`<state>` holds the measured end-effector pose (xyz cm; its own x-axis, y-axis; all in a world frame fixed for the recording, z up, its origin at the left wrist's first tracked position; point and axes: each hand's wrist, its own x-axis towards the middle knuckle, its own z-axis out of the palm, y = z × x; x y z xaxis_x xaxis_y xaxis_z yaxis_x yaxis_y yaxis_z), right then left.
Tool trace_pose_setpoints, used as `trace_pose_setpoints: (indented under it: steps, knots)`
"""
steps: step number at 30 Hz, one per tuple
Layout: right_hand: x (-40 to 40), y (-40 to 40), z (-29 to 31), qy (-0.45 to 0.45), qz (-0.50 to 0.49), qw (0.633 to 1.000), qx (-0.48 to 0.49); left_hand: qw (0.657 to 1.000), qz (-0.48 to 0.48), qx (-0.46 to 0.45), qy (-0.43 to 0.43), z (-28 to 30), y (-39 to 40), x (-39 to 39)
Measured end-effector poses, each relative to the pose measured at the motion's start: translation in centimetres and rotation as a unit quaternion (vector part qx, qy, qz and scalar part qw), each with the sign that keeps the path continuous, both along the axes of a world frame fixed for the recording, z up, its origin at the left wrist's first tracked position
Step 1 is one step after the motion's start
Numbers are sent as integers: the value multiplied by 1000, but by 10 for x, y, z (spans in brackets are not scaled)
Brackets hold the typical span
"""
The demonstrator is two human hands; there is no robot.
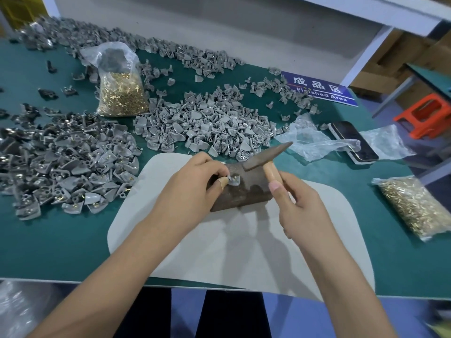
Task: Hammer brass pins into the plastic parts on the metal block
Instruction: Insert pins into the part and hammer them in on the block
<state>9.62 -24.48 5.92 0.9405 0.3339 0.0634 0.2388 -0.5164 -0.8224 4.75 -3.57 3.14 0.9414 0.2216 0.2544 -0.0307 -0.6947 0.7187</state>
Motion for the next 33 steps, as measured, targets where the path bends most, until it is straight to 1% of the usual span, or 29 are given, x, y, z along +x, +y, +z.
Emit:
trace_pose_setpoints:
  steps: [4,6,8,9,13,15,18,19,22,23,26,27,30,32,33]
  knots:
    - [-8,-6,-3,9,6,1000,-7,1000,-6,5,3,1,4,-1]
    - [-15,-11,-5,9,-1,999,-41,1000,-11,8,4,2,6,-1]
    - [-23,-12,-4,-39,-27,993,-107,1000,-15,13,10,4,7,-1]
    - [-27,-11,-2,-65,-37,991,-115,1000,-17,17,14,5,6,-1]
    - [-35,-1,11,-117,-27,990,-68,998,1,57,23,7,7,-4]
    - [-37,4,13,-117,-14,989,-88,996,15,87,22,7,7,-4]
    - [-40,5,14,-92,8,983,-157,994,30,100,24,7,7,-5]
    - [-41,5,15,-101,-3,983,-152,994,31,100,26,7,6,-5]
    - [-42,6,15,-129,-32,987,-88,994,27,100,28,7,7,-4]
    - [-42,8,16,-132,-30,986,-93,994,26,104,27,8,7,-4]
    - [-38,8,17,-113,5,978,-172,992,30,120,29,8,7,-3]
    - [-36,6,18,-117,1,977,-177,991,30,124,30,8,7,-4]
    - [-35,4,17,-150,-46,982,-105,991,32,126,29,7,7,-3]
    - [-39,7,17,-150,-41,982,-105,991,34,129,28,7,6,-4]
    - [-40,8,16,-136,-26,982,-130,990,37,133,26,7,6,-4]
